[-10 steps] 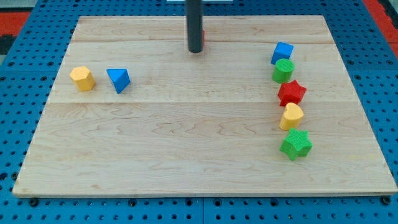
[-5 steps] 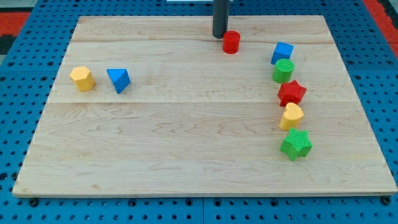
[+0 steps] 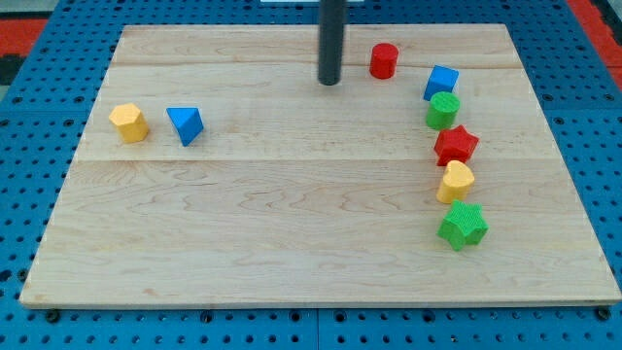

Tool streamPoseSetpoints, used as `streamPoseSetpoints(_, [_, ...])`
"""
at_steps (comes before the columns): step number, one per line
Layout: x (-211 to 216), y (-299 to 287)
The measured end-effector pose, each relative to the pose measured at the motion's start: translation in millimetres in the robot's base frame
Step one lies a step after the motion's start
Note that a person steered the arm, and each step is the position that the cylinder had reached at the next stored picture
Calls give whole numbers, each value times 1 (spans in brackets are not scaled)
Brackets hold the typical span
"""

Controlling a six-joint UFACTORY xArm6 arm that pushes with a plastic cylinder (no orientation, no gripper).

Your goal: Place the red circle at the top of the blue cube

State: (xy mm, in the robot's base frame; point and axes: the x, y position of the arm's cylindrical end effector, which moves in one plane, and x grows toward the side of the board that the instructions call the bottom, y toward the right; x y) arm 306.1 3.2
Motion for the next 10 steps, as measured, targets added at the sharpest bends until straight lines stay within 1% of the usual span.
streamPoseSetpoints(2, [0, -7])
streamPoseSetpoints(4, [-1, 9])
streamPoseSetpoints(5, [-26, 41])
streamPoseSetpoints(6, [-36, 83])
streamPoseSetpoints(7, [-36, 84])
streamPoseSetpoints(8, [-41, 69])
streamPoseSetpoints(10, [-42, 91])
